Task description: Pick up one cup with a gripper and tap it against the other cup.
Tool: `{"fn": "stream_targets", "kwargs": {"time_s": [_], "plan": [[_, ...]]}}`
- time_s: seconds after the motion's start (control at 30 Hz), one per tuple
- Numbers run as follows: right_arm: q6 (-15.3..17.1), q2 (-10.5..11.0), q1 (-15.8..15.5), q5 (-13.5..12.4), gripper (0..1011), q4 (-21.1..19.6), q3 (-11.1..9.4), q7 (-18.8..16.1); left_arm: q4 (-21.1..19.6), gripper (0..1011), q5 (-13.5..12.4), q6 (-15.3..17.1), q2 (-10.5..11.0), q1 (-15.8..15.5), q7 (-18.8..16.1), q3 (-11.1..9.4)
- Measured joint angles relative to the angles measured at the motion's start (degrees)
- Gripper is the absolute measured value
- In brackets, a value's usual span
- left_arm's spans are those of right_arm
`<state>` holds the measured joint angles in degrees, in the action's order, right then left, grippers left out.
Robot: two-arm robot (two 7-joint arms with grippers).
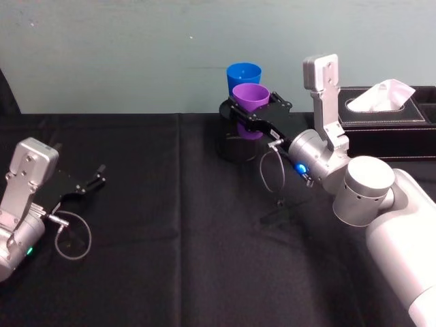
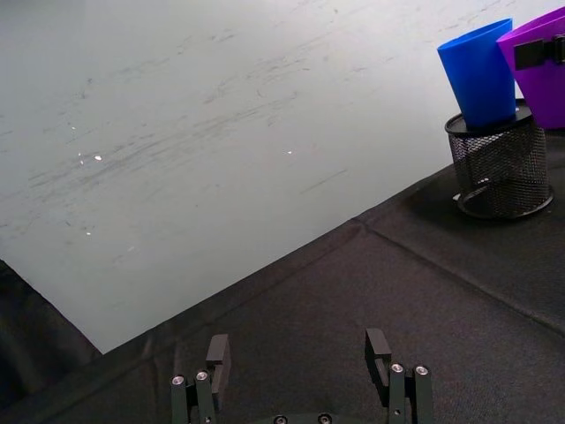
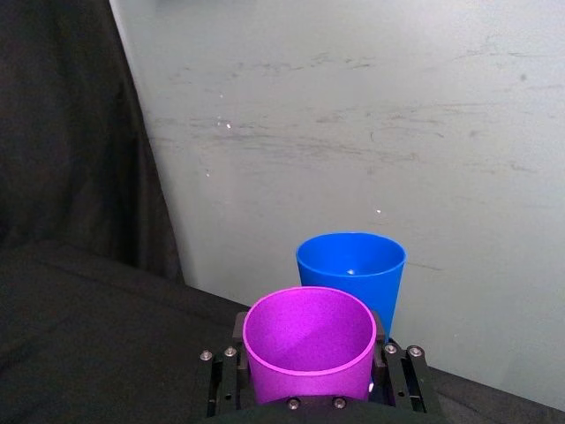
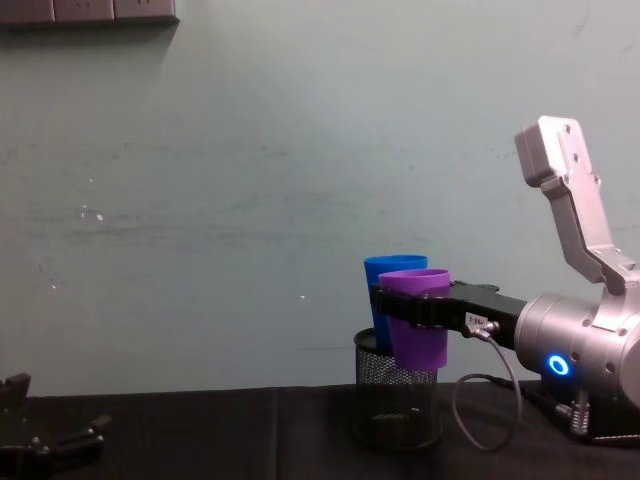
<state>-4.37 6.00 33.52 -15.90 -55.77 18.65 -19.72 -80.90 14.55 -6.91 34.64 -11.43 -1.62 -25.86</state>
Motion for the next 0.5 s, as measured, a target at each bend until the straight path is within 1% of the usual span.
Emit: {"fn": "stream_targets", "kwargs": {"time_s": [0.5], "plan": [[0.0,0.1,0.0,-0.1,739,0.0,0.1,0.0,0.0,1000,0.0,0.0,0.0,0.0,0.0,0.0]]}}
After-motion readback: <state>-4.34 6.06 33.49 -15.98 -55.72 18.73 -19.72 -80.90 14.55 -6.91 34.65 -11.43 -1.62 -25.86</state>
